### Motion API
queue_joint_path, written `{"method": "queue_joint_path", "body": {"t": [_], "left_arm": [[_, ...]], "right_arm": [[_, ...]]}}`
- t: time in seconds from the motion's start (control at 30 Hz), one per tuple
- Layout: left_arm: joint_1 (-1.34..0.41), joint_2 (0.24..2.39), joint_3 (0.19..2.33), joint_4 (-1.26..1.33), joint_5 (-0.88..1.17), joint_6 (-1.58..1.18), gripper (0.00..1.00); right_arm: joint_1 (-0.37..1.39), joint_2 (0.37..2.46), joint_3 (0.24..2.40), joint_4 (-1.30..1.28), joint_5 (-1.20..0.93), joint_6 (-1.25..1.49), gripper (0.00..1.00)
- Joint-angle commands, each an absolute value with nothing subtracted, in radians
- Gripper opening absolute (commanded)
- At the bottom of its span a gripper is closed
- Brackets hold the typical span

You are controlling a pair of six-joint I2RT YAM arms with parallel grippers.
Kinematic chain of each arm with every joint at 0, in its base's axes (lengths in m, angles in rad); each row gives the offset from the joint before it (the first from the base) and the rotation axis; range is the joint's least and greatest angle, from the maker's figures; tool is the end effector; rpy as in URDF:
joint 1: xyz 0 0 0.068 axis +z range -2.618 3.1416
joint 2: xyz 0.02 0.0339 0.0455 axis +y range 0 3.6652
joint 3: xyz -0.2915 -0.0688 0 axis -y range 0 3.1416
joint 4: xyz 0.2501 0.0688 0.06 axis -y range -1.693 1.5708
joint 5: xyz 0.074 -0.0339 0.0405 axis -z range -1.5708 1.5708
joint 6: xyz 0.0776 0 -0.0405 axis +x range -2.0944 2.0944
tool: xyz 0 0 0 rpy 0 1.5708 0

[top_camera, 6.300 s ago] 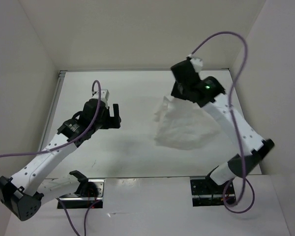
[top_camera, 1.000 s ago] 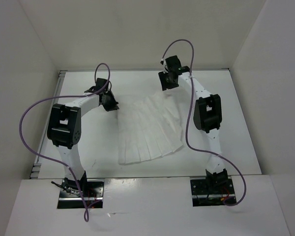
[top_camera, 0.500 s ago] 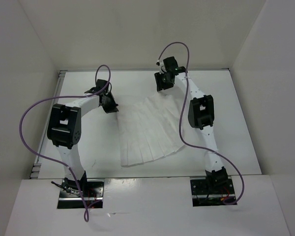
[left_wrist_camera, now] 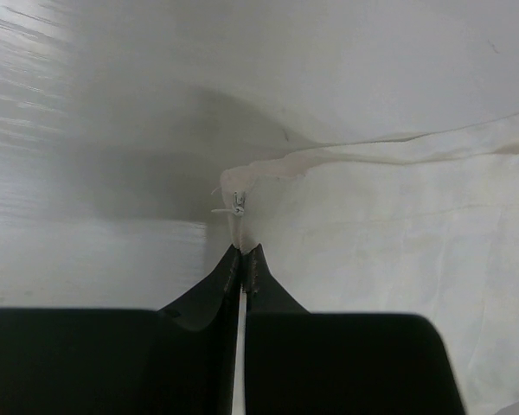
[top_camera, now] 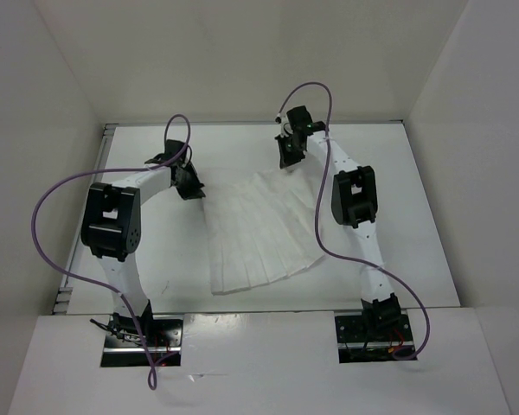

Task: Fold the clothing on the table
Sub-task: Flatten the skirt out

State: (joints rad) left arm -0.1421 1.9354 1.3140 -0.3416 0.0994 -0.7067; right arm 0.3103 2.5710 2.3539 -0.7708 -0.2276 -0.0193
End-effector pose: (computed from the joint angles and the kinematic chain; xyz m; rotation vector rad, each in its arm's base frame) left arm 0.4430 -0.0712 0.1649 -0.6829 2.4996 -0.4520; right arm 0.5706 0.2014 0.1508 -0.5083 2.5196 0.4022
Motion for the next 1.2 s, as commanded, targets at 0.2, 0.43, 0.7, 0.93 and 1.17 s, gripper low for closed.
{"method": "queue_joint_path", "body": {"t": [0.2,0.43,0.7,0.93,1.17], "left_arm": [[-0.034,1.897,1.393,-0.356,0.094,-0.649,0.0],[-0.034,1.973,1.44,-0.312,0.218,-0.64,0.0],[-0.034,2.029,1.748,-0.4,0.486,-0.506,0.0],[0.002,1.965,2.129,-0.55,0.518,-0.431,0.0],[0.023,1.884,2.087,-0.505,0.537,-0.431,0.0]], "right_arm": [[0.218,2.283,2.097,-0.749,-0.123,0.11,0.0],[0.219,2.175,1.904,-0.669,-0.179,0.15,0.0],[0.229,2.079,2.129,-0.771,-0.086,0.159,0.0],[0.229,2.088,2.675,-0.985,0.012,0.16,0.0],[0.219,2.059,2.716,-1.023,-0.06,0.183,0.0]]}}
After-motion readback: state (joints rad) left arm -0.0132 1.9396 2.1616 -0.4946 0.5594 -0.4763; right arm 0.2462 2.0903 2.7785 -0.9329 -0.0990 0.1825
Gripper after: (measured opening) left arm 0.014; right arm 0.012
